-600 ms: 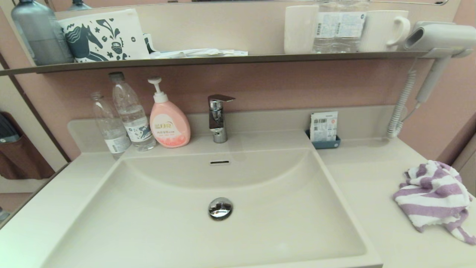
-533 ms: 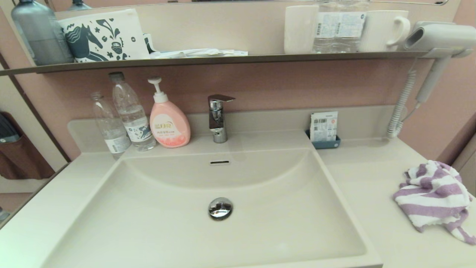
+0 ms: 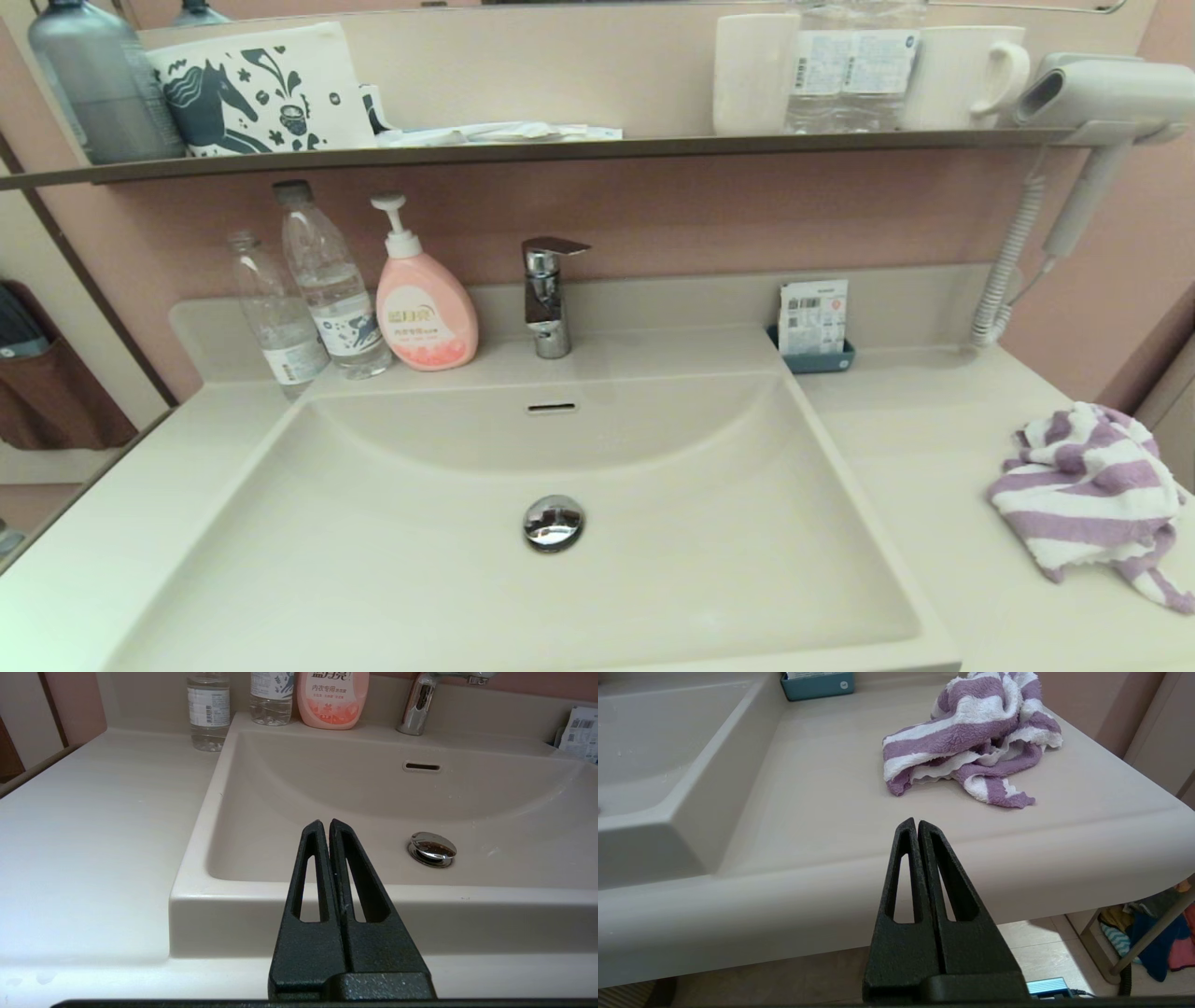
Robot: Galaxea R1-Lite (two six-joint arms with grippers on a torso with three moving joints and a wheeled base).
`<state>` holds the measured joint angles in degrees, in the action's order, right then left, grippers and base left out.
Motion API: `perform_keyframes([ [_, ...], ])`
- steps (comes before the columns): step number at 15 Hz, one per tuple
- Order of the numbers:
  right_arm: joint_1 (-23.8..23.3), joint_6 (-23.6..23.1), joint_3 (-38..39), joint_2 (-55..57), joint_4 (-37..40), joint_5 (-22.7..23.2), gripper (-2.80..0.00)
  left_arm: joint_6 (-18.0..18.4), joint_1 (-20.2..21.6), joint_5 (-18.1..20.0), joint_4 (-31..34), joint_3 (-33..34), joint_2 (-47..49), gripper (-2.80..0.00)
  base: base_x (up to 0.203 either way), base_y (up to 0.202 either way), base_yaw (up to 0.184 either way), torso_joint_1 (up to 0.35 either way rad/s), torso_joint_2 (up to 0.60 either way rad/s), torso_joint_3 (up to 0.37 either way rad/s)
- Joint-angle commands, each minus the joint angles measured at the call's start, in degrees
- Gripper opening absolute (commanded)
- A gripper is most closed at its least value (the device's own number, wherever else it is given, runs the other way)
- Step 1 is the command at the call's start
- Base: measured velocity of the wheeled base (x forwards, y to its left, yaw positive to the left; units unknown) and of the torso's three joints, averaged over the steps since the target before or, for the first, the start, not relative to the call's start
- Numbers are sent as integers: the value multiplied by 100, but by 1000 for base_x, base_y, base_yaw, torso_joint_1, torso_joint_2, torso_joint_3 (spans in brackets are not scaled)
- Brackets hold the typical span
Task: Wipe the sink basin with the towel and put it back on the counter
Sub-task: Turn on the faucet
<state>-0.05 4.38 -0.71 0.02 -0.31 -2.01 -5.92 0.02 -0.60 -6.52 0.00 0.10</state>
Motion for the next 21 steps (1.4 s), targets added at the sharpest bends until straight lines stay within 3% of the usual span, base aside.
perform_keyframes([
  [1,-3,2,0,-2,-4,-1,-280,-5,6,-2,-7,0,7,-280,0,0,0,0,0,0],
  [21,4,2,0,-2,-4,-1,-280,232,-2,42,-2,0,-1,-280,0,0,0,0,0,0],
])
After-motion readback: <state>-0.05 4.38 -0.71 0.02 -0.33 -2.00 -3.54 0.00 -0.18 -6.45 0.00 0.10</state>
